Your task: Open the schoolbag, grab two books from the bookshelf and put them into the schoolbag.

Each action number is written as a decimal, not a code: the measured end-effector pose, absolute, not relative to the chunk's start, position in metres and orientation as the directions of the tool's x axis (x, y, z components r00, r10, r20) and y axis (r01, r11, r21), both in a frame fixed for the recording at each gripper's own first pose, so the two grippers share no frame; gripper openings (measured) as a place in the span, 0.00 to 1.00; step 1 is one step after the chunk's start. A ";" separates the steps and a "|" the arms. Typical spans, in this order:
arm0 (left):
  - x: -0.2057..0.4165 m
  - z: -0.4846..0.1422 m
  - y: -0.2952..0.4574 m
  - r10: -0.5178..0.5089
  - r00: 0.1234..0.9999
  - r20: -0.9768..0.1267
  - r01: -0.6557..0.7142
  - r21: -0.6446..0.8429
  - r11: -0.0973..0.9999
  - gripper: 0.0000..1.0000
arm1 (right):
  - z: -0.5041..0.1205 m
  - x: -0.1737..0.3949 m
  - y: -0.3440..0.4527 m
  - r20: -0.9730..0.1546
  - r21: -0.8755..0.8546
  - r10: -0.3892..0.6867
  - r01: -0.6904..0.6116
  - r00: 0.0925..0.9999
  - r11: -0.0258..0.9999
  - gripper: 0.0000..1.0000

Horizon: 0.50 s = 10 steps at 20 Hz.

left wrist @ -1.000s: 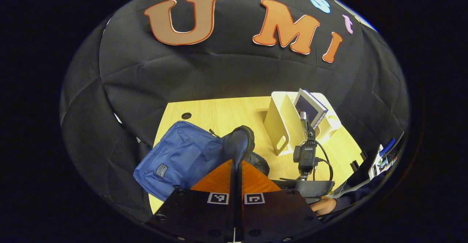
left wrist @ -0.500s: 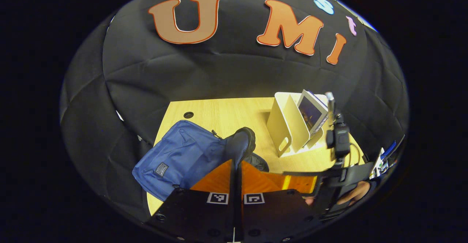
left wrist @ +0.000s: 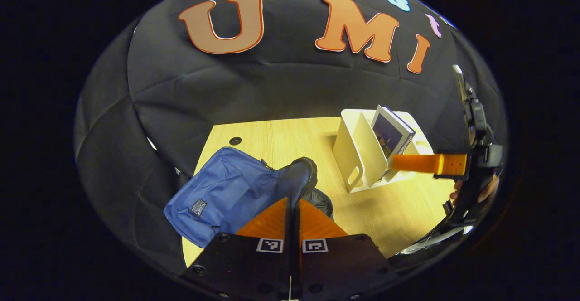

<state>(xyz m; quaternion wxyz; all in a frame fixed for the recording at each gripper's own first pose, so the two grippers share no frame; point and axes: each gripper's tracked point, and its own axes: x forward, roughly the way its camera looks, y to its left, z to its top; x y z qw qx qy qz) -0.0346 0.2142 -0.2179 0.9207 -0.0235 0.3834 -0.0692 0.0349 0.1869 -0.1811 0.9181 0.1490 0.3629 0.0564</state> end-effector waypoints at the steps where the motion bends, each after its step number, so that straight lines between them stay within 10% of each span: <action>1: -0.038 -0.218 0.215 -0.137 0.699 -0.702 0.105 -0.089 0.990 0.01 | -0.172 0.039 0.169 -0.652 0.248 0.167 0.000 0.740 0.969 0.96; 10: -0.044 -0.220 0.211 -0.103 0.711 -0.696 0.052 -0.093 0.994 0.01 | -0.158 0.083 0.094 -0.794 0.078 0.072 -0.016 0.603 0.997 0.97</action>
